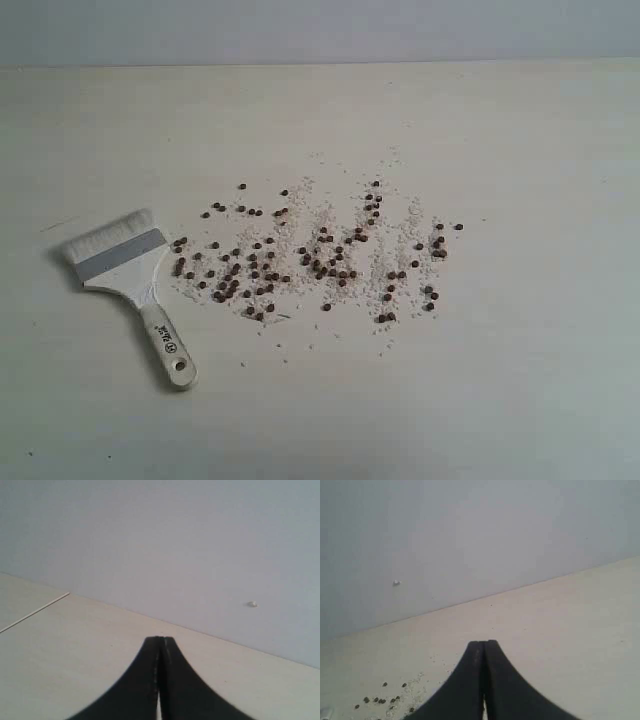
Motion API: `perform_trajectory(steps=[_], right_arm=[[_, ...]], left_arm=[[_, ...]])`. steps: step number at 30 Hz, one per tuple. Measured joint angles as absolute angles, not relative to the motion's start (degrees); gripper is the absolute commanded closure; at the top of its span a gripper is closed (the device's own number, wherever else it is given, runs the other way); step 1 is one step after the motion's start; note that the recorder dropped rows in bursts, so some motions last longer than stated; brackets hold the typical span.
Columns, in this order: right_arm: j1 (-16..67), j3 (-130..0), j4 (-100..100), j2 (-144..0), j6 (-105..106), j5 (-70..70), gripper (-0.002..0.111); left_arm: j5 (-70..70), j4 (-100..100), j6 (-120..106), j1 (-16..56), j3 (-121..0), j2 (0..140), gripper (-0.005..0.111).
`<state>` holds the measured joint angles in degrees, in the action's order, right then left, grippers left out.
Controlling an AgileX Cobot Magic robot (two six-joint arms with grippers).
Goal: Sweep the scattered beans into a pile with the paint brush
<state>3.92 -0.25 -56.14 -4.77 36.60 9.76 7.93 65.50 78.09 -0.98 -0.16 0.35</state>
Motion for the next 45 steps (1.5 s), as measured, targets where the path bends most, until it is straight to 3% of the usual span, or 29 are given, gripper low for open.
perform_trajectory(steps=[30, 40, 45], right_arm=[[3.92, -0.52, -65.92, -4.77, 30.63, -3.04, 0.108], [3.92, -17.84, -66.28, -8.93, 36.97, 8.21, 0.108], [3.92, -32.03, -60.64, -26.76, 46.93, 17.83, 0.108]], left_arm=[[7.93, 65.50, 78.09, -0.98, -0.16, 0.35, 0.107], [7.93, 65.50, 78.09, -0.98, -0.16, 0.35, 0.107], [7.93, 65.50, 78.09, -0.98, -0.16, 0.35, 0.107]])
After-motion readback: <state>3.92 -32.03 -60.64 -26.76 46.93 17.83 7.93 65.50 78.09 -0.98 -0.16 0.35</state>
